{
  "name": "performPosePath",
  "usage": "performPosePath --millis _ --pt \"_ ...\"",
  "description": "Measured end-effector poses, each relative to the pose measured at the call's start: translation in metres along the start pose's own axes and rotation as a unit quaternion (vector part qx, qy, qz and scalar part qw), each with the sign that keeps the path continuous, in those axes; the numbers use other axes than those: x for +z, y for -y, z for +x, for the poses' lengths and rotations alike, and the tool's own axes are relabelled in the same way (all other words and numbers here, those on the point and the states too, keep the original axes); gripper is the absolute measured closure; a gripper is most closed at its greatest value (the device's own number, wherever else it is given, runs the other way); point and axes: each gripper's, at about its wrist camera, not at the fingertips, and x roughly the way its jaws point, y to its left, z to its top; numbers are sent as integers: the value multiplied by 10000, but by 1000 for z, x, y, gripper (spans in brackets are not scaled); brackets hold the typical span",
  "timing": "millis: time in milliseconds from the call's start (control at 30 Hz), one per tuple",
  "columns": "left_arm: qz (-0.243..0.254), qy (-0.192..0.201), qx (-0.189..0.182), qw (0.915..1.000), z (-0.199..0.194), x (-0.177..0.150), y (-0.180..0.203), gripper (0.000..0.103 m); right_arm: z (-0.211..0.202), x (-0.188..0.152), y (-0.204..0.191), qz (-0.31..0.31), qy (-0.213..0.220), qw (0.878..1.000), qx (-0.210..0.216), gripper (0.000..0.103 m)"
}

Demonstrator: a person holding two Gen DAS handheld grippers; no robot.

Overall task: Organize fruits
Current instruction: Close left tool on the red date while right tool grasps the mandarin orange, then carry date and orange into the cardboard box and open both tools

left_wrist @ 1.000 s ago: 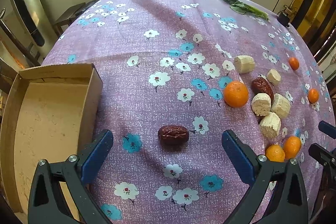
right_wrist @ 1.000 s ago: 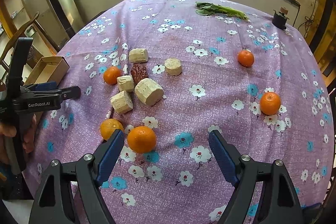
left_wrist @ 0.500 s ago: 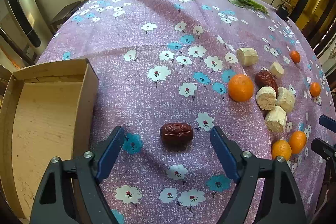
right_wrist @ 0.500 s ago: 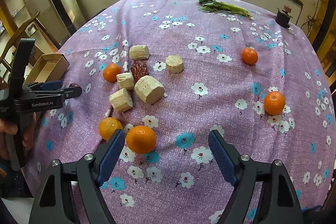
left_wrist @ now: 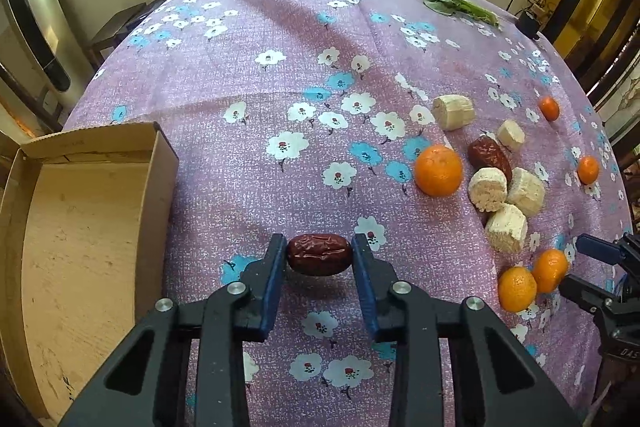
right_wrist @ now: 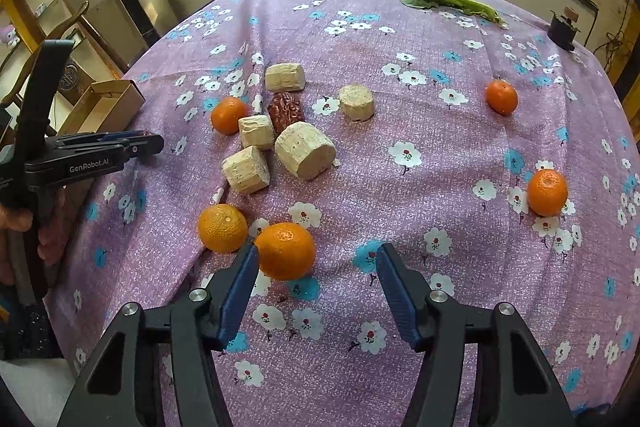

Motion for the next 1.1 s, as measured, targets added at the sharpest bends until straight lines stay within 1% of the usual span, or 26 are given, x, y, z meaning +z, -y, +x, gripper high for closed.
performPosePath --millis 67,133,167,233,267,333,500,667,733,833,1100 --pt "22 21 -64 10000 -4 0 3 71 7 0 -2 -28 -55 10000 49 39" --pt "34 28 -96 9999 -8 -1 7 71 13 0 -3 -28 -82 9996 273 48" --pt "40 31 -111 9999 -9 -2 8 71 15 0 -3 -14 -93 9992 384 51" --pt "33 42 -142 9999 -12 -2 9 71 16 0 -5 -39 -114 9985 543 65" --pt "16 46 -147 9999 -14 -3 9 71 15 0 -8 -67 -116 9983 575 67" --pt "-16 44 -167 9999 -16 -4 9 71 14 -1 -10 -146 -141 9985 509 67" --pt "-82 58 -185 9998 -20 -6 9 71 2 -3 -3 23 -93 9986 512 68" --pt "-146 210 -228 9994 -34 -4 5 71 -15 2 -3 39 4 9991 426 68" --pt "-184 271 -230 9992 -40 -2 0 71 -21 5 -7 -17 60 9991 422 68" --pt "-213 316 -169 9991 -49 -1 -9 71 -27 10 -17 -31 177 9984 544 68" --pt "-400 343 130 9985 -66 -4 -48 71 -23 28 -55 -244 288 9960 805 68"
